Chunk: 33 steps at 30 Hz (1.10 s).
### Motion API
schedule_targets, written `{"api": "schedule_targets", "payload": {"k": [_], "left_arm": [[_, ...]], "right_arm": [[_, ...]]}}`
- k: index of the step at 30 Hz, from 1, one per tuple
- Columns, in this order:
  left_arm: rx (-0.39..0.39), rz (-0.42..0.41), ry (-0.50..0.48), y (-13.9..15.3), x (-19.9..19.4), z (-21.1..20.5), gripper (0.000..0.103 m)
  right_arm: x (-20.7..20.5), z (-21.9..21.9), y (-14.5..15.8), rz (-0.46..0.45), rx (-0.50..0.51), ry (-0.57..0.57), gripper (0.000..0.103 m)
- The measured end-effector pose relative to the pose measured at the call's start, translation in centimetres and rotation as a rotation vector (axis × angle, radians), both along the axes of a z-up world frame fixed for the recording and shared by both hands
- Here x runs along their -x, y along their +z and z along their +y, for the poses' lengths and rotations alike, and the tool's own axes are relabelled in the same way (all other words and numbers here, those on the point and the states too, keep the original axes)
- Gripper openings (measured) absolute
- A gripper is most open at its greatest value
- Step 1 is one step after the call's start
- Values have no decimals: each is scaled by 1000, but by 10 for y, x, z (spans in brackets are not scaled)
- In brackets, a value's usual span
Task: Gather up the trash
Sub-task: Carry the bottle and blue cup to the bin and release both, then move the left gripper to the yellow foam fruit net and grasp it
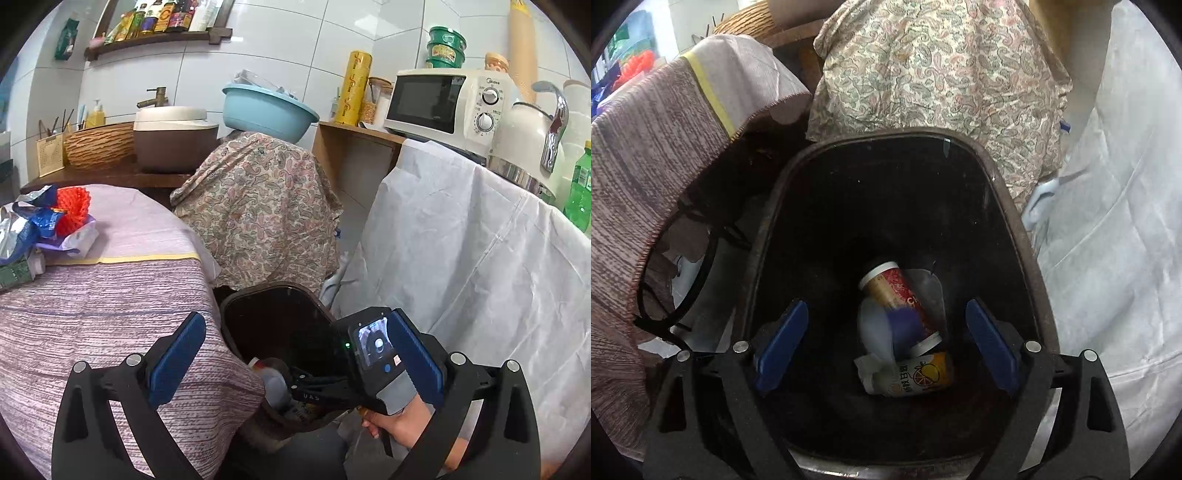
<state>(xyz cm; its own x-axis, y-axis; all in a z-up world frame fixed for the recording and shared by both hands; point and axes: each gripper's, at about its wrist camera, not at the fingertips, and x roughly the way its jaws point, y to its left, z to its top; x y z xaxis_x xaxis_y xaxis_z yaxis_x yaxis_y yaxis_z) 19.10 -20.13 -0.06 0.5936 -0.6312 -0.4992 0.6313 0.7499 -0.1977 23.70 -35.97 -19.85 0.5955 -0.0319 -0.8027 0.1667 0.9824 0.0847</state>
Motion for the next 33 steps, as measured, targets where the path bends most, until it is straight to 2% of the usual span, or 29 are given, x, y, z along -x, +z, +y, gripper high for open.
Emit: {"api": "schedule_targets", "payload": {"k": [7, 16, 22, 26, 28, 33], "left_arm": [[-2, -31, 30, 8, 7, 24, 97], [-32, -62, 124, 13, 17, 79, 97], [-145, -94, 253, 9, 15, 135, 97], [-305, -98, 376, 6, -12, 180, 97], [-393, -59, 445, 0, -38, 207, 97], [-431, 63, 515, -16, -89, 257, 97]], "right_arm": [[20, 8, 41, -83, 17, 17, 87], [44, 45, 122, -236, 19, 142, 87], [52, 91, 164, -325, -37, 290, 87], [51, 122, 182, -357, -72, 370, 87], [49, 138, 188, -365, -70, 401, 87], [44, 168, 199, -373, -76, 466, 87]]}}
